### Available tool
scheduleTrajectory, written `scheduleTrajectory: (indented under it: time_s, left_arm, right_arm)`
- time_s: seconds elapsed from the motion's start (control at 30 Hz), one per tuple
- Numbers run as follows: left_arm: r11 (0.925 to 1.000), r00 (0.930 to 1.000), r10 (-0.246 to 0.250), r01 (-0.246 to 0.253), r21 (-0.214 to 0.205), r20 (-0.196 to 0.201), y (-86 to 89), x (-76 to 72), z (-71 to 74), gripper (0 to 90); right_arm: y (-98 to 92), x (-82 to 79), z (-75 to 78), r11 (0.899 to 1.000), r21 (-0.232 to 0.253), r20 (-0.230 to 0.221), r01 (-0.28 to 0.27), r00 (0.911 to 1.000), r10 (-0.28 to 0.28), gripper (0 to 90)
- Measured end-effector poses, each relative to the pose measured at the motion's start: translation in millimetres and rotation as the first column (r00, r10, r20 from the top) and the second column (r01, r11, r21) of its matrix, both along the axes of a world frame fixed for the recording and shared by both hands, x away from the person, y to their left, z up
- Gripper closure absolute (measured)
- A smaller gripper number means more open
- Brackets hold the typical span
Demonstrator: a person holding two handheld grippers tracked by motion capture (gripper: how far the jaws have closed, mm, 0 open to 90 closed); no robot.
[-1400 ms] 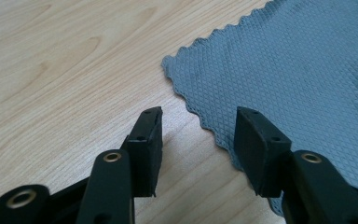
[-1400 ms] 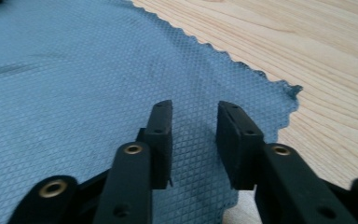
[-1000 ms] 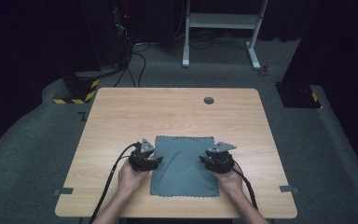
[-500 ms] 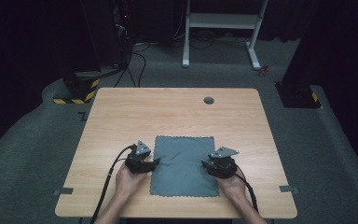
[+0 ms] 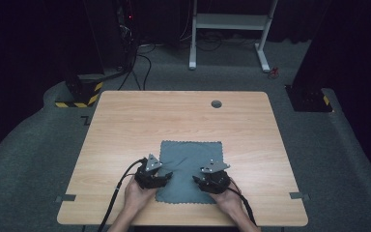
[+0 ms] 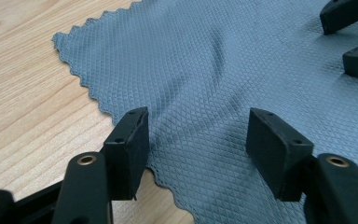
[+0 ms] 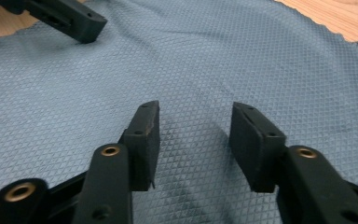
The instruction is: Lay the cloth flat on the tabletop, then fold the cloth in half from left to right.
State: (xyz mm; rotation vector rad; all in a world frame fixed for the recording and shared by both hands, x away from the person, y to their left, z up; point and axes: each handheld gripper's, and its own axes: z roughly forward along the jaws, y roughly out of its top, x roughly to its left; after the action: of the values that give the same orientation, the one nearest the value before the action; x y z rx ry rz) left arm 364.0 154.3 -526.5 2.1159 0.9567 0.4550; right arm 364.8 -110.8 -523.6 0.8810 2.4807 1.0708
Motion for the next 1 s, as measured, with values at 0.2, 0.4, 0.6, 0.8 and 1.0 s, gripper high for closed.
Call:
scheduleTrajectory:
  time_s: [0.2, 0.4, 0.6, 0.8, 1.0]
  left_arm:
    - [1.0000, 1.0000, 0.001, -0.001, -0.006, -0.004, 1.9, 0.4, 0.6, 39.6]
    - [0.9987, 0.9965, 0.024, -0.028, -0.042, -0.081, 8.4, 13.7, 6.5, 37.9]
    - [0.9935, 0.9914, 0.073, -0.082, -0.079, -0.109, 16.6, 40.3, 17.1, 39.9]
    - [0.9878, 0.9831, 0.121, -0.133, -0.081, -0.138, 26.6, 72.2, 24.4, 41.2]
    - [0.9862, 0.9798, 0.152, -0.159, -0.046, -0.130, 25.9, 92.8, 23.6, 44.1]
  right_arm:
    - [1.7, 0.8, 1.9, 1.000, -0.010, -0.013, -0.001, 0.9999, 0.001, 52.2]
    - [25.6, -11.7, 8.4, 0.995, 0.036, -0.006, -0.095, 0.9954, 0.096, 56.4]
    - [45.0, -20.1, 10.0, 0.987, 0.053, -0.002, -0.155, 0.9879, 0.155, 61.8]
    - [65.3, -29.4, 9.9, 0.972, 0.063, -0.004, -0.227, 0.9737, 0.228, 65.8]
    - [85.4, -39.2, 7.5, 0.956, 0.063, -0.014, -0.286, 0.9579, 0.287, 67.8]
